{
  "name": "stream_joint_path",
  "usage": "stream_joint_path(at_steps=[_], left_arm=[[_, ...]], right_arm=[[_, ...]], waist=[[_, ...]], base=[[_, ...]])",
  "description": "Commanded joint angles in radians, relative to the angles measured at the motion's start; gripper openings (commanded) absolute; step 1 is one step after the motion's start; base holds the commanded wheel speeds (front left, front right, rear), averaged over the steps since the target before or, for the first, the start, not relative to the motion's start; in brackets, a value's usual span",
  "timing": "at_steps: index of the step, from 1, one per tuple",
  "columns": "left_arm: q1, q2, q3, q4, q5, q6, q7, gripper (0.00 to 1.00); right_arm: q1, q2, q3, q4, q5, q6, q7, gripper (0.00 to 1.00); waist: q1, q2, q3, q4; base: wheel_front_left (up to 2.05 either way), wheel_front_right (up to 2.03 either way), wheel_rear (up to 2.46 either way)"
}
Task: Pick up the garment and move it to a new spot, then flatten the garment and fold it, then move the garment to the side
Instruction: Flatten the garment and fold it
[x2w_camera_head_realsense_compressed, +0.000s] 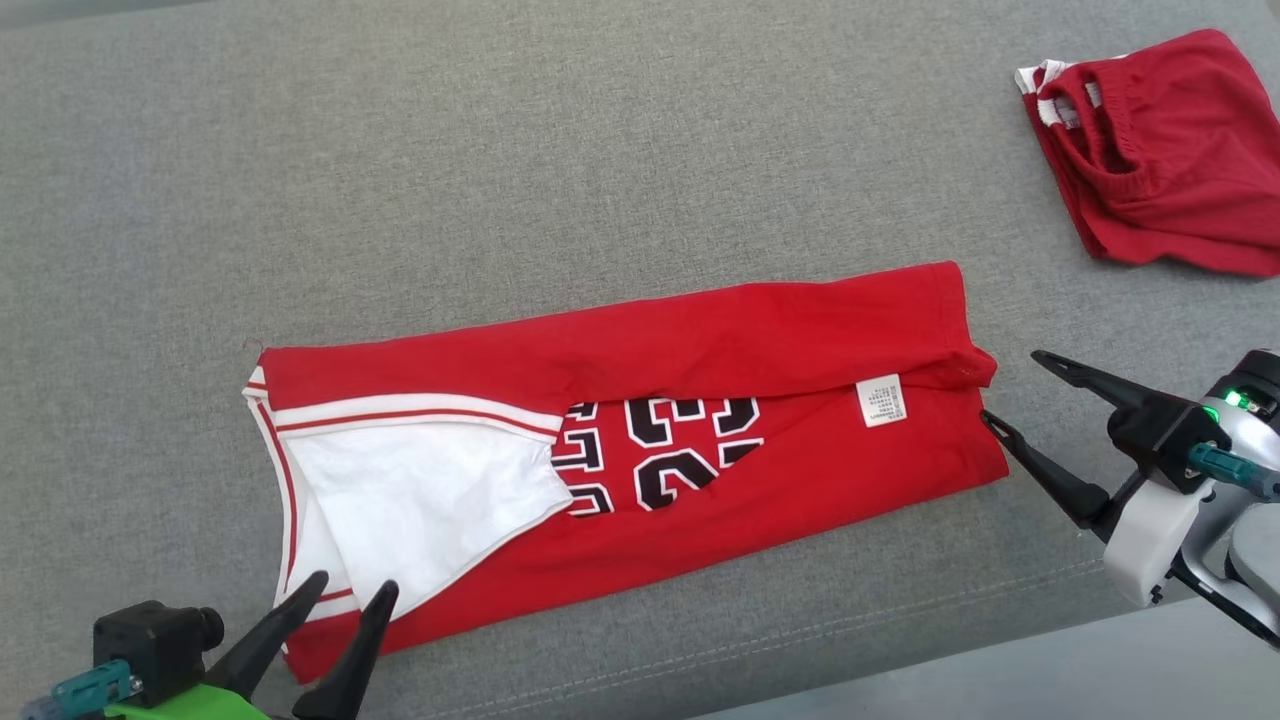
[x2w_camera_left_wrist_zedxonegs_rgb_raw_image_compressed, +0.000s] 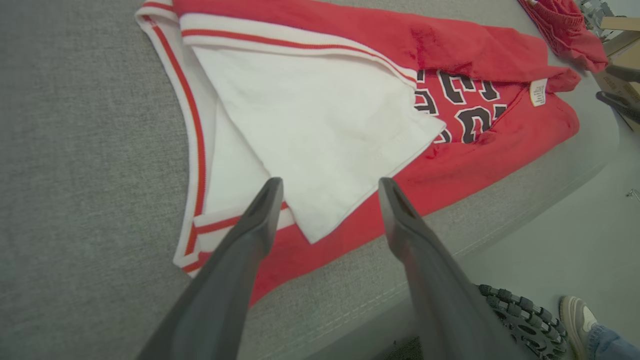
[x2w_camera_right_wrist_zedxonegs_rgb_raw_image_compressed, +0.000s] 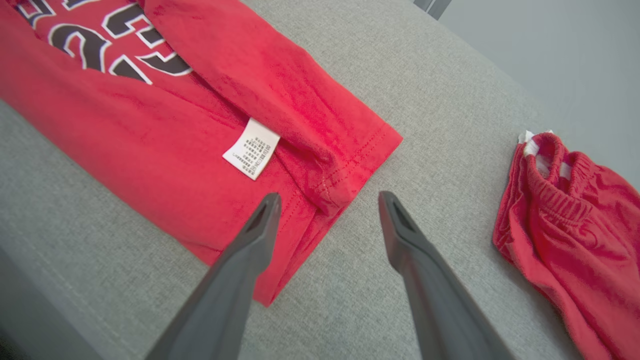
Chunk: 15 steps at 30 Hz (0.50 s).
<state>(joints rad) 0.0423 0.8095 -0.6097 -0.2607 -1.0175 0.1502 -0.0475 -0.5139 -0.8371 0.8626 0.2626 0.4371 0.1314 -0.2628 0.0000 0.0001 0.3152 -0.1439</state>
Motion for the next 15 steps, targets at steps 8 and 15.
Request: stream_joint_path(at_steps=[8, 15], left_arm=[[-0.012, -0.016, 0.05, -0.05, 0.045, 0.045, -0.089, 1.0], [-0.071, -0.092, 0.078, -0.033, 0.098, 0.086, -0.168, 1.0]], right_arm=[[0.108, 0.036, -0.177, -0.062, 0.031, -0.001, -0.003, 1.0], [0.134, 0.073, -0.267, -0.071, 0.057, -0.001, -0.003, 1.0]], waist=[[0.0, -0.0001, -0.055, -0.006], [0.0, -0.0001, -0.121, 0.007]], base=[[0.0, 0.0, 0.0], [0.0, 0.0, 0.0]])
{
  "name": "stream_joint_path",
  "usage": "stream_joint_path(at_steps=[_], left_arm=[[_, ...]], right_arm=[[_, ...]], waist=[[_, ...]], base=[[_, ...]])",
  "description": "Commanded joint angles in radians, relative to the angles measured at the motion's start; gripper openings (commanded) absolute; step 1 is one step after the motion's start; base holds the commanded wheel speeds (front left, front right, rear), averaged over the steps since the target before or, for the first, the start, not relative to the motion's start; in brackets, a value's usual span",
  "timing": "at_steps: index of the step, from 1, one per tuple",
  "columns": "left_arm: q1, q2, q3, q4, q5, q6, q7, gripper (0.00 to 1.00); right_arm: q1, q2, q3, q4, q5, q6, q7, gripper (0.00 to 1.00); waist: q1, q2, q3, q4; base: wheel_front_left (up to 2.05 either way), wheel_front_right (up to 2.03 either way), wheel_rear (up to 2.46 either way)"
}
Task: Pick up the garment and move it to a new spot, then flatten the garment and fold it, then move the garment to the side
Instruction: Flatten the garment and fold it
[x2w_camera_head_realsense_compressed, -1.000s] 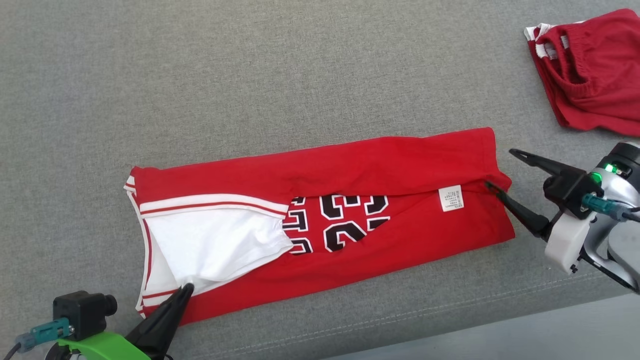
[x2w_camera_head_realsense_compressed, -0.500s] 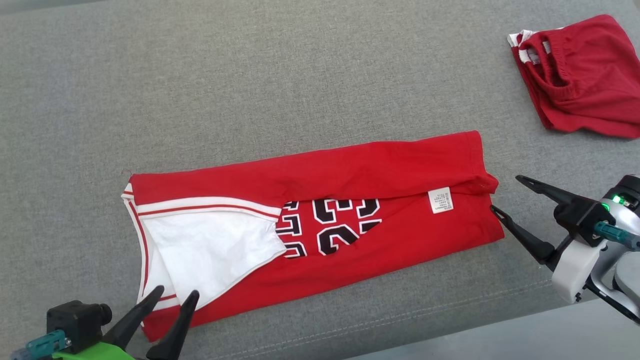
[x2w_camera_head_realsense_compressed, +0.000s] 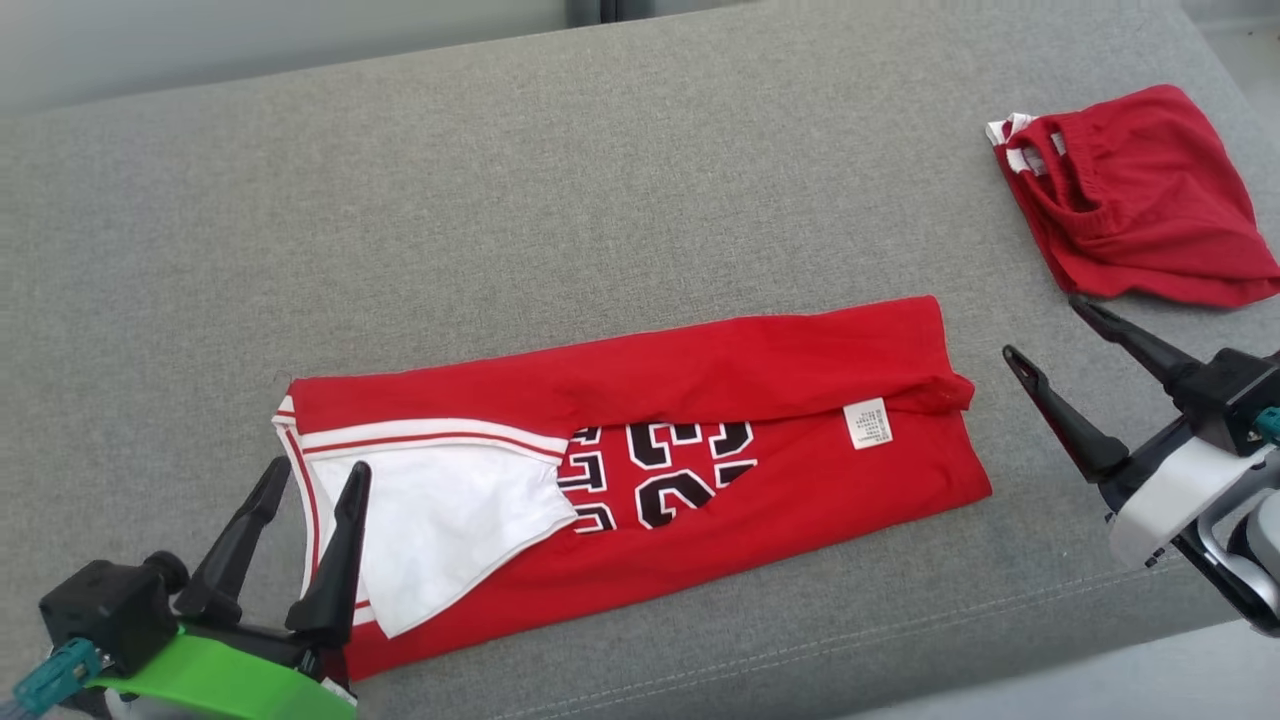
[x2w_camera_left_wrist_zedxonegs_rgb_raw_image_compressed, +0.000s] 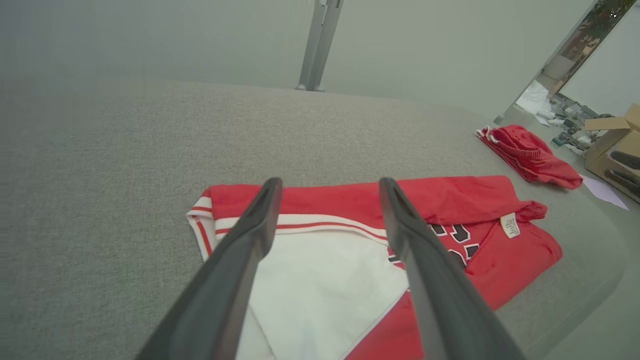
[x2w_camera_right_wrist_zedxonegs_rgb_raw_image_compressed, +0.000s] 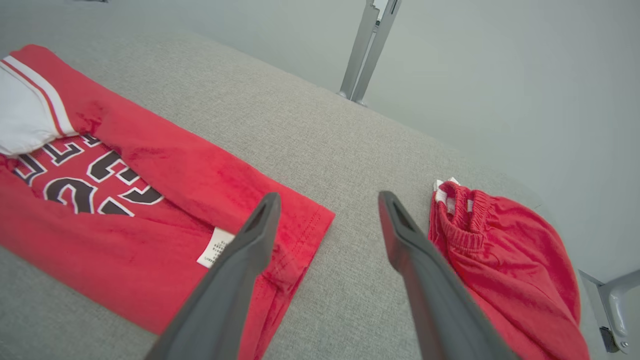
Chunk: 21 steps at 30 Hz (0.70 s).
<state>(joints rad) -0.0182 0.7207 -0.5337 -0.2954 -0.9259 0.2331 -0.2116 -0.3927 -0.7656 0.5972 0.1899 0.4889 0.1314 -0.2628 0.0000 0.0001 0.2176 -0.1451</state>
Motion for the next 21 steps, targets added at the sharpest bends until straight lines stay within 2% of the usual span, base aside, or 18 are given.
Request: stream_joint_path(at_steps=[1, 8, 10, 11, 17, 21], left_arm=[[-0.019, -0.016, -0.001, 0.008, 0.017, 0.005, -0.009, 1.0], [-0.059, -0.112, 0.013, 0.08, 0.098, 0.049, -0.045, 1.0], [-0.057, -0.143, 0.021, 0.1, 0.111, 0.057, -0.047, 1.0], [-0.052, -0.163, 0.04, 0.126, 0.132, 0.069, -0.051, 1.0], [-0.011, -0.232, 0.108, 0.172, 0.169, 0.065, -0.054, 1.0], [0.018, -0.257, 0.139, 0.187, 0.193, 0.055, -0.053, 1.0]], right_arm=[[0.013, 0.012, -0.017, 0.007, 0.013, -0.001, -0.003, 1.0], [0.017, 0.108, -0.124, 0.073, 0.05, -0.001, 0.009, 1.0], [0.014, 0.151, -0.168, 0.094, 0.048, -0.001, 0.022, 1.0], [0.016, 0.197, -0.213, 0.113, 0.037, -0.001, 0.032, 1.0], [0.05, 0.332, -0.351, 0.153, -0.019, -0.001, 0.05, 1.0], [0.072, 0.378, -0.403, 0.168, -0.047, -0.001, 0.067, 1.0]], waist=[[0.0, -0.0001, -0.032, 0.01], [0.0, -0.0001, -0.098, 0.037], [0.0, -0.0001, -0.115, 0.044], [0.0, -0.0001, -0.131, 0.05], [0.0, -0.0001, -0.172, 0.072], [0.0, -0.0001, -0.185, 0.083]], base=[[0.0, 0.0, 0.0], [0.0, 0.0, 0.0], [0.0, 0.0, 0.0], [0.0, 0.0, 0.0], [0.0, 0.0, 0.0], [0.0, 0.0, 0.0]])
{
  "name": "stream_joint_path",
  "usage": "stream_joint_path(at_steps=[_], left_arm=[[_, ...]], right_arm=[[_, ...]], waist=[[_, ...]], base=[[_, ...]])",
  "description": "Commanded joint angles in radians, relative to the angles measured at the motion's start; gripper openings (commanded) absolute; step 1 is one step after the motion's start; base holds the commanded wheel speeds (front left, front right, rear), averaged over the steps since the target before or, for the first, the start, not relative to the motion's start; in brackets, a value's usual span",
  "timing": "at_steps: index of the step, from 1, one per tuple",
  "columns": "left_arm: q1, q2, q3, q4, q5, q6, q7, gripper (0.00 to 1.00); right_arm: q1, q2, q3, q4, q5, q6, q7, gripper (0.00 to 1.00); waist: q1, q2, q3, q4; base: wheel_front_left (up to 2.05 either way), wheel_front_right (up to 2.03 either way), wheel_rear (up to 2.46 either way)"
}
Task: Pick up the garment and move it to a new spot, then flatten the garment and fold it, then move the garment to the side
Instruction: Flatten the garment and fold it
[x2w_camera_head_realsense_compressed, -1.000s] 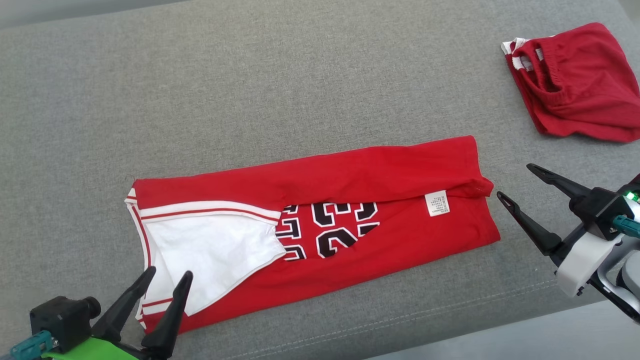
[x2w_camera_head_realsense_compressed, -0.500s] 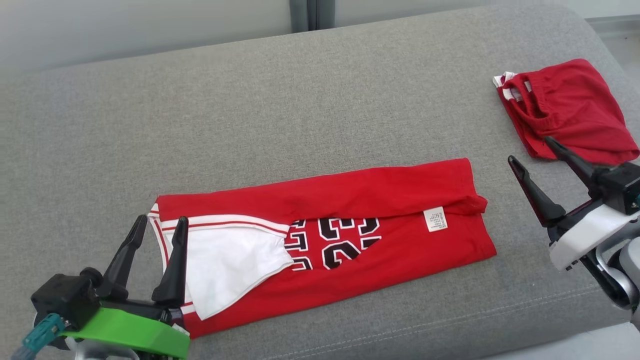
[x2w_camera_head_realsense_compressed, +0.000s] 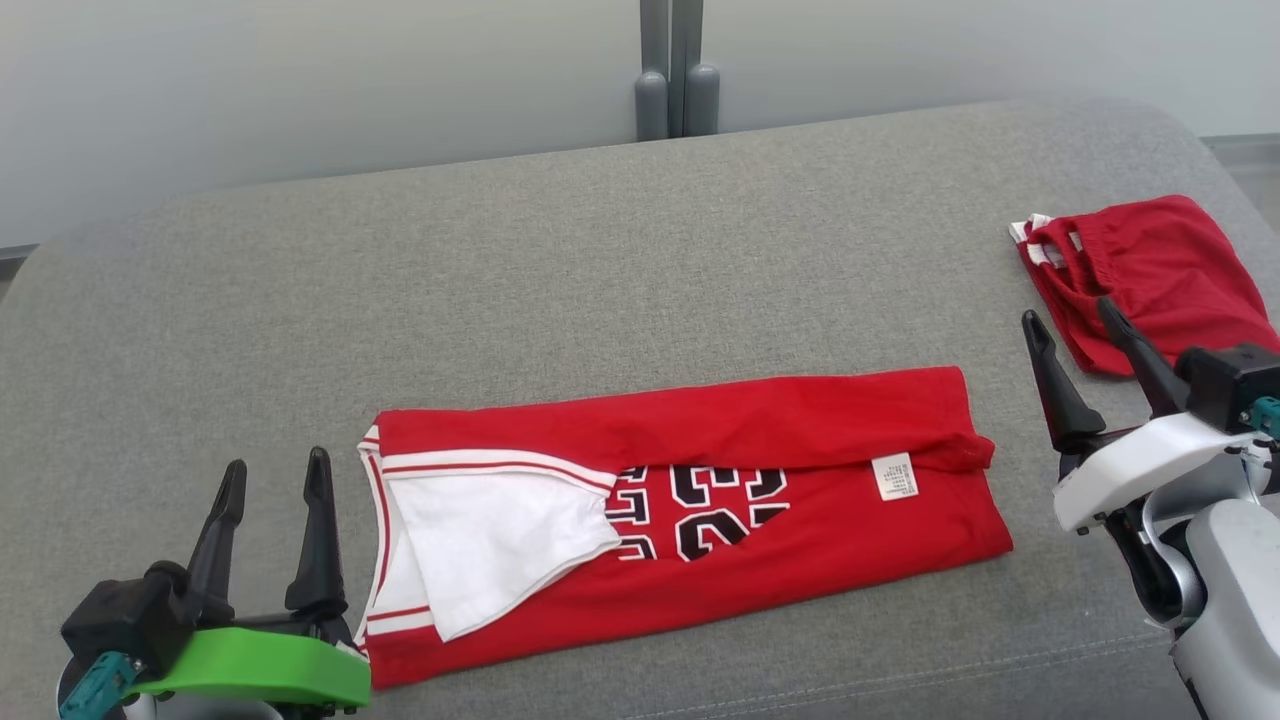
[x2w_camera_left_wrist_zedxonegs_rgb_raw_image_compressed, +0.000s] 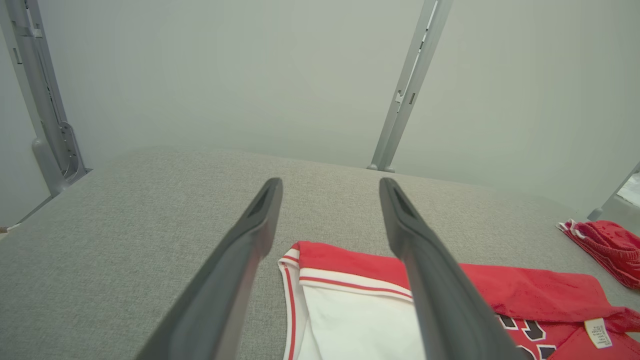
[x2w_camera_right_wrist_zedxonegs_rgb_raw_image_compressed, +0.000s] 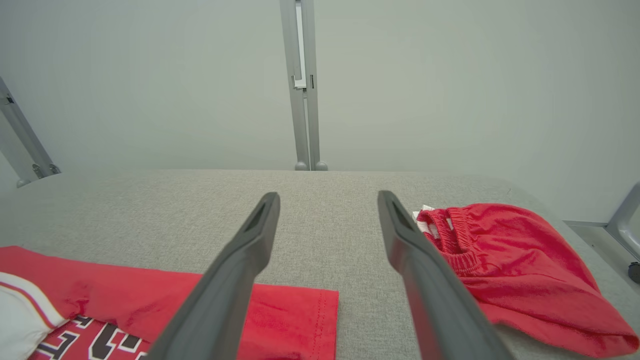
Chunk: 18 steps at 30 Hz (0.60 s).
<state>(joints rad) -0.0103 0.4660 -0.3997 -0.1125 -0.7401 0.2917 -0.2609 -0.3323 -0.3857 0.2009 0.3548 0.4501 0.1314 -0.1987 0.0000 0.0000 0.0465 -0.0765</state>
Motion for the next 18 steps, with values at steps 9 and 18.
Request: stream_joint_path(at_steps=[9, 18], left_arm=[[0.059, -0.057, 0.069, 0.022, 0.044, -0.051, -0.004, 1.0], [0.047, -0.091, 0.078, 0.038, 0.061, -0.092, -0.004, 1.0]], right_arm=[[0.036, 0.112, -0.191, 0.117, -0.089, -0.001, 0.081, 1.0], [-0.036, 0.166, -0.304, 0.327, -0.13, -0.001, 0.17, 1.0]], waist=[[0.0, 0.0, -0.025, 0.052], [0.0, 0.0, 0.015, 0.11]], base=[[0.0, 0.0, 0.0], [0.0, 0.0, 0.0]])
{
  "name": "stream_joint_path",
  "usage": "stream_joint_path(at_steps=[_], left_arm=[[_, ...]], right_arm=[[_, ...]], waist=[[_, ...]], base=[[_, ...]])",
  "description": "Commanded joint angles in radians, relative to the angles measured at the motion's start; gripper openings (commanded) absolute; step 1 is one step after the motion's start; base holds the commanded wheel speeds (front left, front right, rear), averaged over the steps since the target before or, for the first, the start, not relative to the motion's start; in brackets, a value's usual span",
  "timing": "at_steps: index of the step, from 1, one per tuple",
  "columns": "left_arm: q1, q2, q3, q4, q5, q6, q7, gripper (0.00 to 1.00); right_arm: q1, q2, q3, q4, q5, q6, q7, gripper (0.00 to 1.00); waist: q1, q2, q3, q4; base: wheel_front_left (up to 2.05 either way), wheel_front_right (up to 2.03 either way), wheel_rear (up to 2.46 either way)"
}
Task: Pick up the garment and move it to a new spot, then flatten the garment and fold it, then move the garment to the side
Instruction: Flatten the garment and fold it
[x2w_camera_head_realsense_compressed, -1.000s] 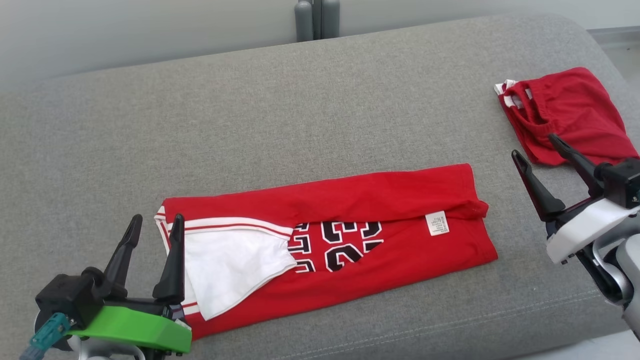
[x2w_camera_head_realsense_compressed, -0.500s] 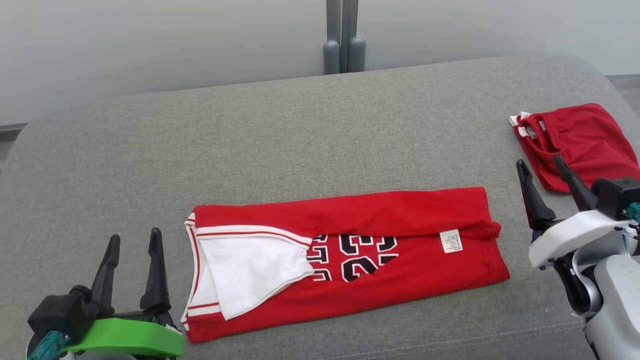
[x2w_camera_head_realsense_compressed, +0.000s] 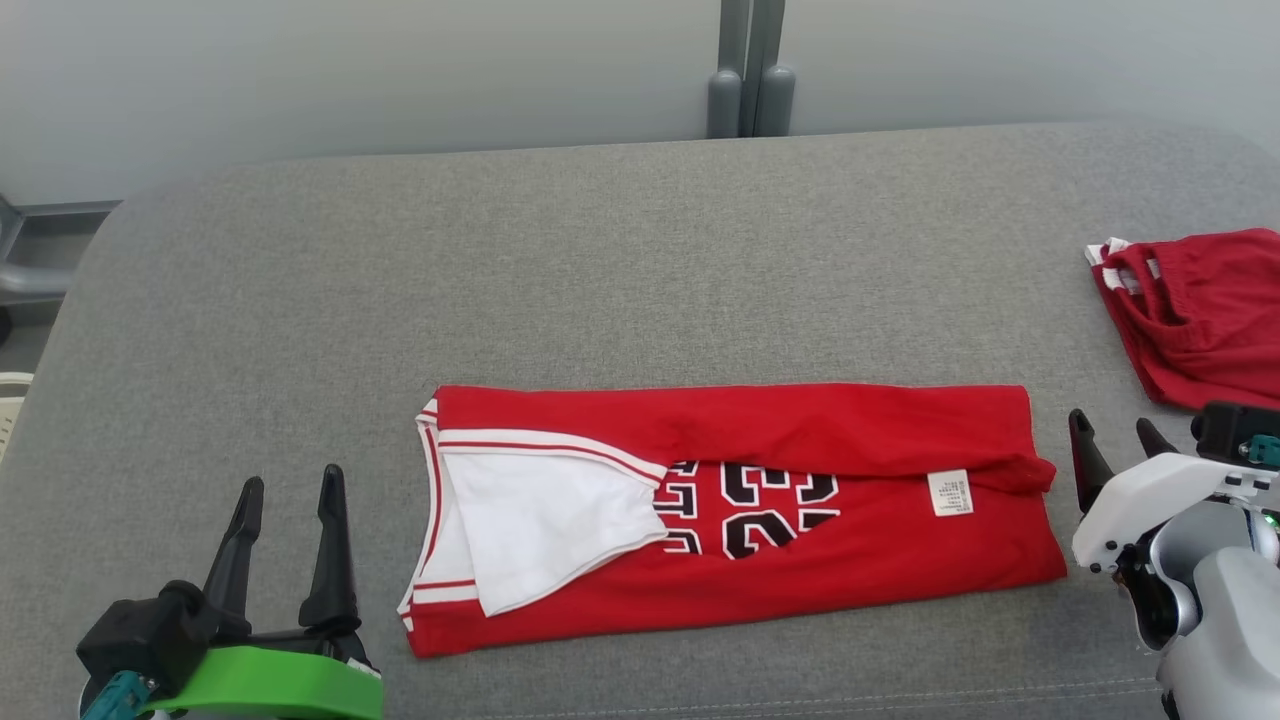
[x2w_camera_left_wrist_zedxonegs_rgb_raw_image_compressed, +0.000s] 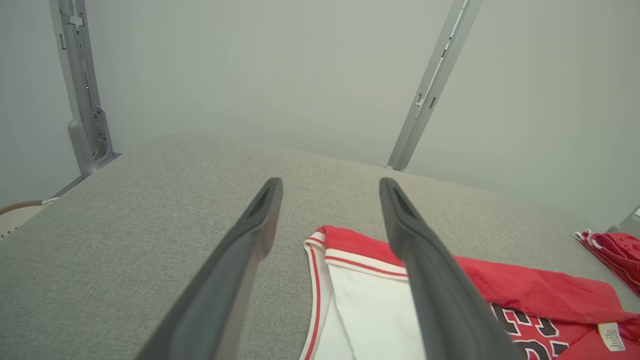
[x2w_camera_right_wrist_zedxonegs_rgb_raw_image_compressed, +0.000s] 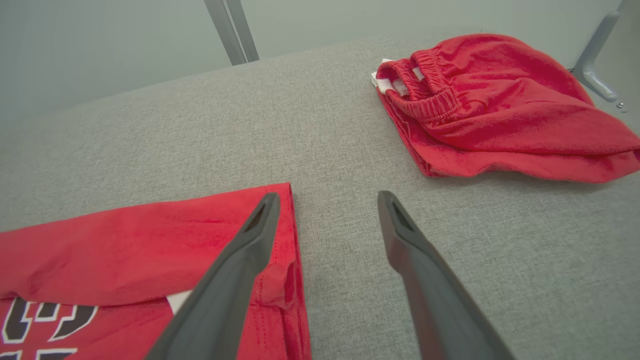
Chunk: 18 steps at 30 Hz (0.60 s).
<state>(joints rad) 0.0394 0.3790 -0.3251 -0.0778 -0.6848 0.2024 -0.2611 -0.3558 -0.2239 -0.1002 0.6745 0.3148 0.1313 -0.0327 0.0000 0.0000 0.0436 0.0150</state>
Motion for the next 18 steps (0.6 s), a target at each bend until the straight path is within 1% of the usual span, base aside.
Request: stream_joint_path(at_steps=[1, 7, 11, 18], left_arm=[[-0.007, -0.005, 0.004, 0.005, 0.007, -0.008, -0.004, 1.0], [-0.025, -0.019, 0.012, 0.01, 0.015, -0.023, -0.004, 1.0], [-0.035, -0.027, 0.013, 0.014, 0.02, -0.032, -0.004, 1.0], [-0.021, -0.038, 0.036, 0.016, 0.014, -0.042, -0.004, 1.0]], right_arm=[[-0.021, 0.005, -0.008, 0.029, 0.008, -0.001, 0.01, 1.0], [-0.085, 0.016, -0.013, 0.154, 0.014, -0.001, 0.04, 1.0], [-0.102, 0.016, 0.008, 0.22, 0.022, -0.001, 0.05, 1.0], [-0.057, 0.0, 0.079, 0.238, 0.071, -0.001, 0.06, 1.0]], waist=[[0.0, 0.0, 0.025, 0.025], [0.0, 0.0, 0.06, 0.056], [0.0, 0.0, 0.076, 0.073], [0.0, 0.0, 0.086, 0.078]], base=[[0.0, 0.0, 0.0], [0.0, 0.0, 0.0], [0.0, 0.0, 0.0], [0.0, 0.0, 0.0]])
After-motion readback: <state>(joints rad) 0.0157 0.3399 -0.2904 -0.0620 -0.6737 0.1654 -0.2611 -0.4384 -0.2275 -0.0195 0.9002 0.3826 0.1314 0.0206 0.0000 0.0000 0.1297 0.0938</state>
